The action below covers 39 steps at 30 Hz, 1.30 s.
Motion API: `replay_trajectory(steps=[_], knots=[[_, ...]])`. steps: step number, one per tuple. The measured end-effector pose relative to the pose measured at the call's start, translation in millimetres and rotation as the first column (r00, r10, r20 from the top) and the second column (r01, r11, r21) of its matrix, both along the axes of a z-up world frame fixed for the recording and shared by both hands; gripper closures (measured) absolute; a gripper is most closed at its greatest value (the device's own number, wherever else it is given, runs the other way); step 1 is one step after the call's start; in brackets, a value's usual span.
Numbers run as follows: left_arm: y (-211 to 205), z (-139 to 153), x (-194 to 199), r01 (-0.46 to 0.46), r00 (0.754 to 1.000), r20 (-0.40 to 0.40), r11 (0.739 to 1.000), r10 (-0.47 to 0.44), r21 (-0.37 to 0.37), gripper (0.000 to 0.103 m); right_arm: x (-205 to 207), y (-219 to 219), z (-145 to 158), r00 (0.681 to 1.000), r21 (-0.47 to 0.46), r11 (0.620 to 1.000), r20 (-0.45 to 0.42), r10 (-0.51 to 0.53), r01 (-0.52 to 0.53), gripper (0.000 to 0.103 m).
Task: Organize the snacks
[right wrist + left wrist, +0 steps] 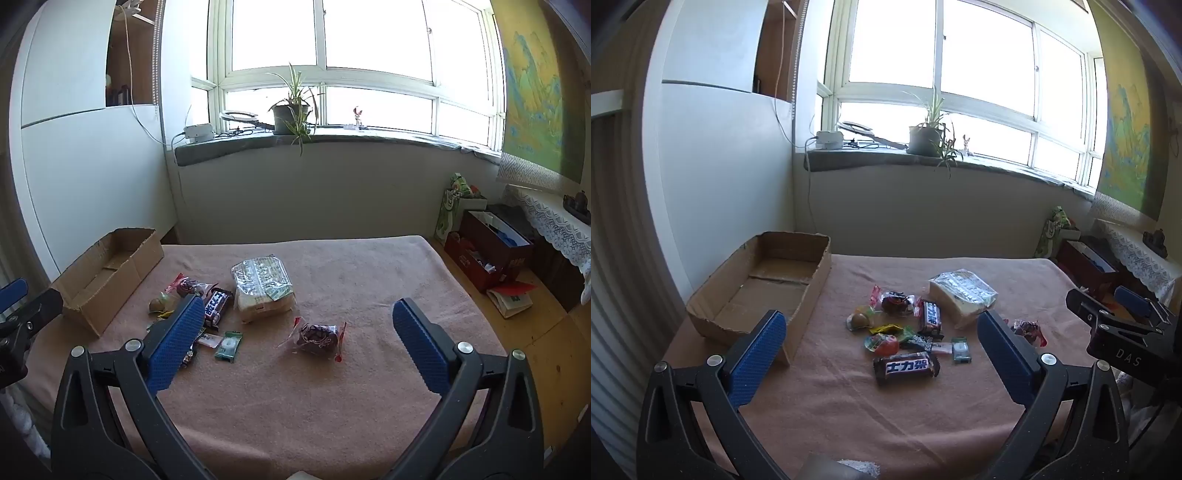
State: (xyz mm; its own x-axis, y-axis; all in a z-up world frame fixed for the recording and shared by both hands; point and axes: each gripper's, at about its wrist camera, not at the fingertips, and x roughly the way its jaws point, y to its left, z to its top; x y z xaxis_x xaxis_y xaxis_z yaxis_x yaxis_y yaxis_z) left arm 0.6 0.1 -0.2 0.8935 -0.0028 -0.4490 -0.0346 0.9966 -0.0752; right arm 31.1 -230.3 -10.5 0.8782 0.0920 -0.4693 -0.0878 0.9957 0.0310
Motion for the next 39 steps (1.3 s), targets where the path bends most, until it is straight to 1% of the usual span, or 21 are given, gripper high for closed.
replay_trajectory(steps=[1,2,4,8,10,12,21,23,30,39], knots=[[0.5,-0.4,0.8,0.003,1.000,-0.003,1.000,-0.003,-0.004,0.000,0.5,0.6,0.4,1.000,-0.002,1.000,-0.004,0.000,0.000,0.000],[1.5,-1.0,1.3,0.004,1.000,-0.006,1.000,-0.004,-0.012,0.000,-0.3,0.1,0.7,1.000,0.012,1.000,0.016,-0.002,0.001,0.000],[3.6,-2.2,3.1,0.017,1.000,-0.017,0.999,-0.018,-0.029,0.000,-0.2,0.7,1.1,1.000,0.008,1.000,0.021,-0.001,0.001,0.000],[12.2,1.9,-0.4,0.001,1.000,-0.013,0.999,-0.002,-0.045,0.000,-0.5,1.0,1.5,1.000,0.009,1.000,0.021,-0.002,0.002,0.000],[10.8,-1.3,2.9,-0.011,1.000,-0.025,0.999,0.010,-0.041,0.000,-1.6,1.8,0.8,1.000,0.008,1.000,0.021,-0.001,0.001,0.000],[10.7,-4.5,0.4,-0.014,1.000,-0.021,0.999,0.014,-0.034,0.000,-1.9,3.3,-1.5,1.000,0.005,1.000,0.015,0.000,0.000,0.000],[10.3,-6.4,-1.4,-0.001,1.000,-0.026,0.999,0.000,-0.044,0.000,-2.2,3.4,1.3,1.000,0.002,1.000,0.005,0.006,-0.006,0.000],[10.7,-7.1,-2.0,-0.004,1.000,-0.026,0.999,0.002,-0.045,0.000,-0.4,10.7,-2.5,1.000,-0.008,1.000,0.003,0.006,-0.006,0.000],[11.1,-5.8,-2.9,-0.011,1.000,-0.021,0.999,0.010,-0.042,0.000,-0.7,10.6,-2.1,1.000,-0.006,1.000,0.002,0.007,-0.007,0.000],[8.6,-4.3,-1.5,0.001,1.000,-0.021,0.999,-0.002,-0.040,0.000,-0.3,10.6,-2.4,1.000,-0.005,1.000,-0.001,0.007,-0.007,0.000]])
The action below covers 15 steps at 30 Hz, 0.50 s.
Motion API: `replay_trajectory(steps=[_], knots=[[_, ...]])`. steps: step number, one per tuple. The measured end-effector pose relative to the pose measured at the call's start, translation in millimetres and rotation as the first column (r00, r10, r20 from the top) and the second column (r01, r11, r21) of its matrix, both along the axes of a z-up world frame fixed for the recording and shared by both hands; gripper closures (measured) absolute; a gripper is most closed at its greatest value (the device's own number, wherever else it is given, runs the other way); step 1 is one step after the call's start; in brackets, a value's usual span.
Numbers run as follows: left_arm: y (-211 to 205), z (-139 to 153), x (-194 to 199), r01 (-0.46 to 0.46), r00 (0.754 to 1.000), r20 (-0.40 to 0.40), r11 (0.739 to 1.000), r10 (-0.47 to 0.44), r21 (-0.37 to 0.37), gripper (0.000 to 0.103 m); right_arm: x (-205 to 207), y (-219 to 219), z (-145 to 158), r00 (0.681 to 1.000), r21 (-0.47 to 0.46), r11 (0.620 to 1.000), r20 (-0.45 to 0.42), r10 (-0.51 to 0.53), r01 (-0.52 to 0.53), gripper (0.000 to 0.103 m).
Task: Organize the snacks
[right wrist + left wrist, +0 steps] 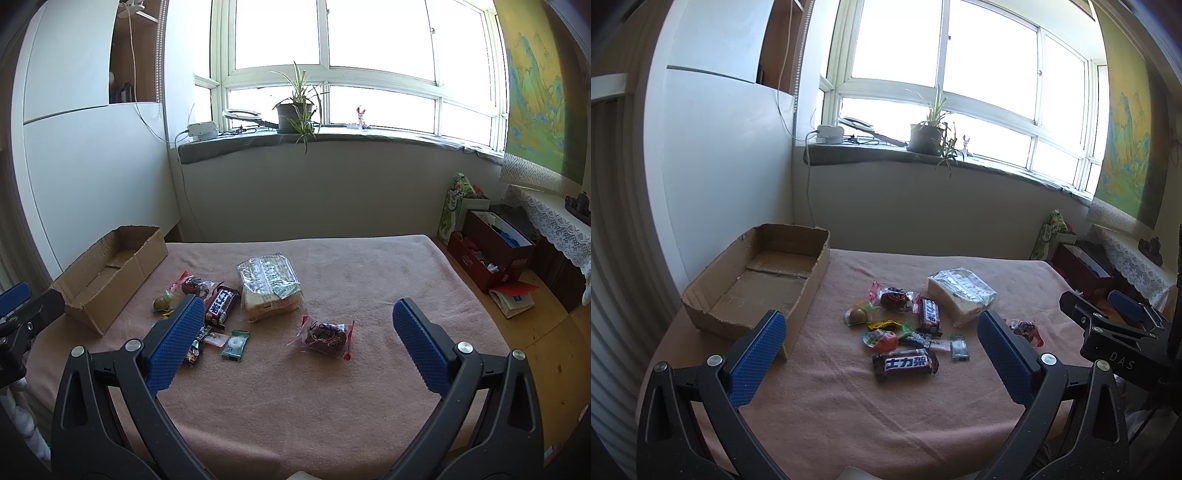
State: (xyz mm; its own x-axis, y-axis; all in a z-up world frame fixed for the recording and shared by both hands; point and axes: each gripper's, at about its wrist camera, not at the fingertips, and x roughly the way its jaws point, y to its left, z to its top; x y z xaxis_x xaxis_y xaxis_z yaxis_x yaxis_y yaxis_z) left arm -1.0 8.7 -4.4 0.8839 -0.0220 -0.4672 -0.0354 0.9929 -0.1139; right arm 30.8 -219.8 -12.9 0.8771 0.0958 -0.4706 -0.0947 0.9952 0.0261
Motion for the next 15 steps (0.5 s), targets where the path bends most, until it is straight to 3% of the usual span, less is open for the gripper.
replay_trajectory(steps=[15], knots=[[3.4,-2.6,1.3,-0.006,1.000,-0.011,1.000,0.006,-0.012,0.000,2.7,-0.6,-3.7,1.000,0.007,1.000,-0.019,0.005,-0.005,0.000]])
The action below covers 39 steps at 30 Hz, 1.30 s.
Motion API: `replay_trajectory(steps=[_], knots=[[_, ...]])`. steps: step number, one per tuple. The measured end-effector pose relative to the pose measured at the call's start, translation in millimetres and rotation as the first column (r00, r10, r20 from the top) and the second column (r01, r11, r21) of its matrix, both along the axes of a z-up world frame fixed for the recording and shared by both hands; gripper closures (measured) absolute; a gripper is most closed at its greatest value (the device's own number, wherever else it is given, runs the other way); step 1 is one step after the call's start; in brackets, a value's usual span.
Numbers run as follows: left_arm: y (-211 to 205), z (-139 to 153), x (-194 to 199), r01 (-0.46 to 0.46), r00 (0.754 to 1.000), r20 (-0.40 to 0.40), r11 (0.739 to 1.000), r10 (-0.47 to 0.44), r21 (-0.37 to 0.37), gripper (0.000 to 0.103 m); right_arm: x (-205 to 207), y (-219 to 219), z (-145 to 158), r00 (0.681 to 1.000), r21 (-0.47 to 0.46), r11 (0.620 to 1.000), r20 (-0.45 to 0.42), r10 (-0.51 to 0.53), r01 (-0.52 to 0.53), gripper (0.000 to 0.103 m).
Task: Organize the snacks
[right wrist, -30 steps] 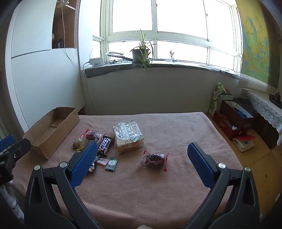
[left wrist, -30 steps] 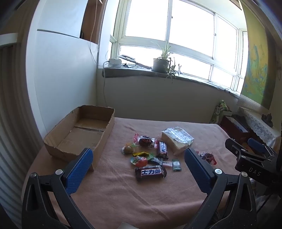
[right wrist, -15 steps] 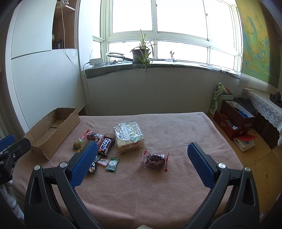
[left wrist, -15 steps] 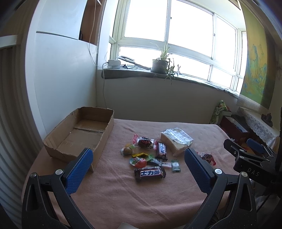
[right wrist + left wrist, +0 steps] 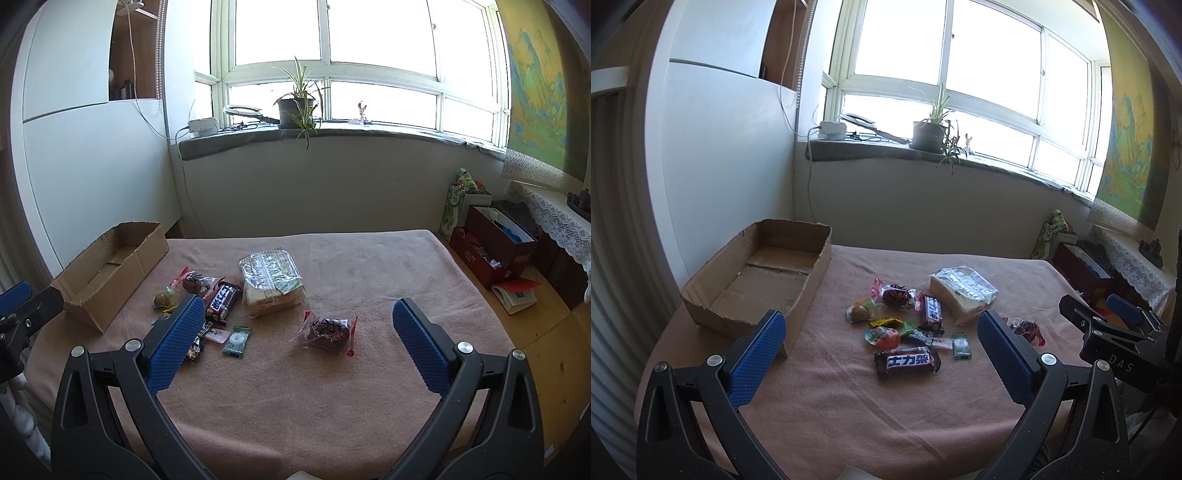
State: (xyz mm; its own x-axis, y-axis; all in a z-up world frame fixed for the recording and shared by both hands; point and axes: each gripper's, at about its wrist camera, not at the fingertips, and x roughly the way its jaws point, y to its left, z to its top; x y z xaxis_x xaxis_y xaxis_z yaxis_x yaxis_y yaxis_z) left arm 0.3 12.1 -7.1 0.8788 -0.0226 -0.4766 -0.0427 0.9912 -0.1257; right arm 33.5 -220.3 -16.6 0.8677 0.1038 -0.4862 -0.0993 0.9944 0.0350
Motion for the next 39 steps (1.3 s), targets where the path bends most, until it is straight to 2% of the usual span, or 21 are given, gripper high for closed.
replay_trajectory(steps=[39], knots=[[3.1,-11.6,11.6,0.023,0.999,-0.049,0.999,-0.024,-0.027,0.000,9.6,4.2,-12.6,0.999,-0.010,1.000,-0.035,0.009,-0.009,0.000]])
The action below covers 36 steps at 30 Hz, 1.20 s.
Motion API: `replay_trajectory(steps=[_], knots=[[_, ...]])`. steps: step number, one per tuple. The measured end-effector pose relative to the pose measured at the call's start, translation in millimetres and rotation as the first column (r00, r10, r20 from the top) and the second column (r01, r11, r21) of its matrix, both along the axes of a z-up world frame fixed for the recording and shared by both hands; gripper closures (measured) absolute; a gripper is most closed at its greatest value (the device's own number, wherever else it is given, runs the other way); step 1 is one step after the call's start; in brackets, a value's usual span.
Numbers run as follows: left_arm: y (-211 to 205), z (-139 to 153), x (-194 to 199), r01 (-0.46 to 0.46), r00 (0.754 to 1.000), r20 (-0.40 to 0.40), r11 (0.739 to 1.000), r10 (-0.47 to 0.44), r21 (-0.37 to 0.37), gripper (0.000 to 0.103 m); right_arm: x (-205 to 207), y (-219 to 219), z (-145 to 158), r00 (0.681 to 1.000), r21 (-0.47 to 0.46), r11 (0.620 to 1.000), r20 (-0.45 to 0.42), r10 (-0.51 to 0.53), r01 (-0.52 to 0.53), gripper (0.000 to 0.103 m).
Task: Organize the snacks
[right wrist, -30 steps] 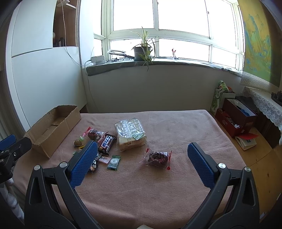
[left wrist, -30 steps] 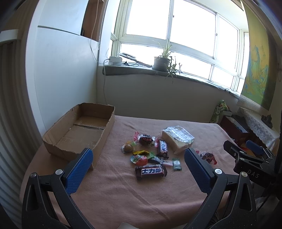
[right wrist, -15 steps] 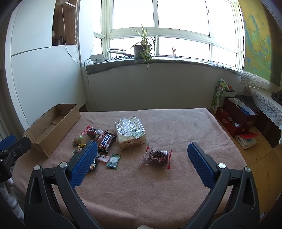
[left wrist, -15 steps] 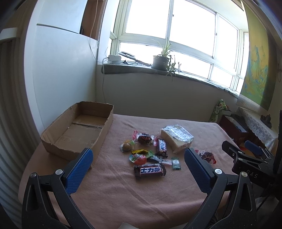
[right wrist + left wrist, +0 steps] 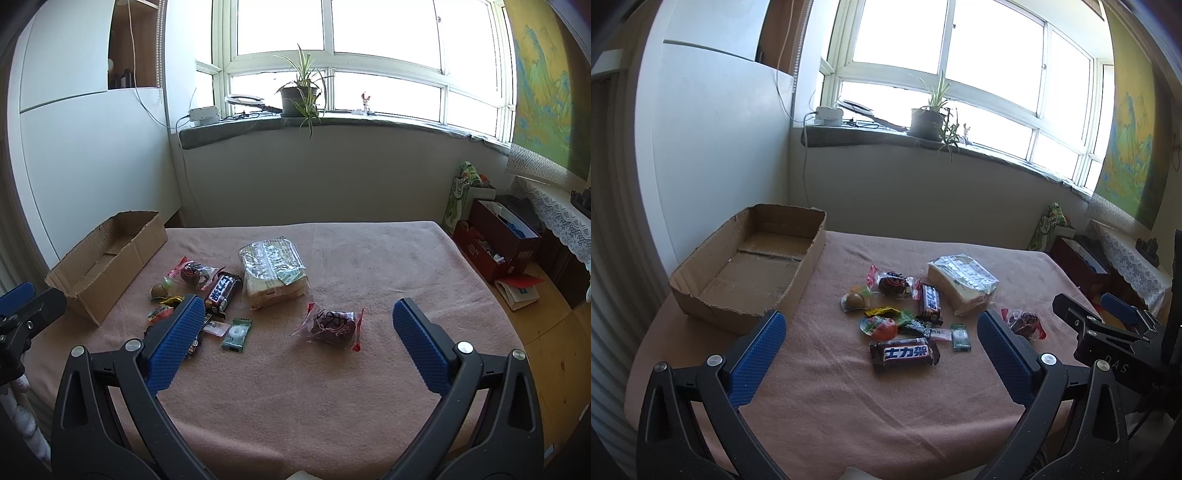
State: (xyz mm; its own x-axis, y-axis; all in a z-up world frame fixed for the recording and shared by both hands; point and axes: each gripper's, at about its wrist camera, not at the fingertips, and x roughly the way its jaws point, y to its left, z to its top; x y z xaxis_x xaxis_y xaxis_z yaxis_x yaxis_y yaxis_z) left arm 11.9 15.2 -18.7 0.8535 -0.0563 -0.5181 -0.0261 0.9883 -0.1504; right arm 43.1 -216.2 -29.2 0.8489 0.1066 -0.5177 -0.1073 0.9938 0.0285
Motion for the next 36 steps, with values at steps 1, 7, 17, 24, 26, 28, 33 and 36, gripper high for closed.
replay_trajectory(steps=[1,7,17,24,26,28,33,36], knots=[[0.8,-1.2,1.2,0.001,1.000,-0.005,1.000,-0.001,-0.002,0.000,0.6,0.2,-0.8,1.000,-0.002,1.000,-0.003,0.001,-0.001,0.000],[3.3,-13.5,7.6,0.014,0.999,-0.045,1.000,-0.015,-0.019,0.000,8.2,-5.8,-12.9,0.999,-0.004,1.000,-0.044,0.008,-0.009,0.000],[5.6,-39.7,18.3,0.049,0.991,-0.122,0.997,-0.056,-0.057,0.013,12.9,-22.6,-38.1,0.993,0.000,0.999,-0.108,0.045,-0.045,0.003],[7.5,-47.4,23.1,0.073,0.985,-0.148,0.994,-0.085,-0.079,0.022,19.5,-39.2,-47.4,0.989,0.037,0.999,-0.145,0.034,-0.028,0.004],[7.8,-48.3,24.3,0.082,0.984,-0.154,0.993,-0.095,-0.088,0.025,21.9,-42.2,-48.2,0.988,0.050,0.998,-0.152,0.032,-0.024,0.006],[6.2,-51.0,26.5,0.093,0.981,-0.160,0.991,-0.108,-0.096,0.026,25.2,-43.4,-49.6,0.986,0.055,0.998,-0.165,0.035,-0.026,0.014],[0.0,-59.0,31.4,0.122,0.973,-0.182,0.987,-0.140,-0.106,0.029,35.1,-44.7,-56.7,0.980,0.068,0.997,-0.195,0.046,-0.033,0.014],[-3.1,-65.9,39.7,0.144,0.965,-0.202,0.982,-0.167,-0.126,0.030,41.2,-43.7,-59.6,0.978,0.068,0.997,-0.203,0.049,-0.035,0.014]])
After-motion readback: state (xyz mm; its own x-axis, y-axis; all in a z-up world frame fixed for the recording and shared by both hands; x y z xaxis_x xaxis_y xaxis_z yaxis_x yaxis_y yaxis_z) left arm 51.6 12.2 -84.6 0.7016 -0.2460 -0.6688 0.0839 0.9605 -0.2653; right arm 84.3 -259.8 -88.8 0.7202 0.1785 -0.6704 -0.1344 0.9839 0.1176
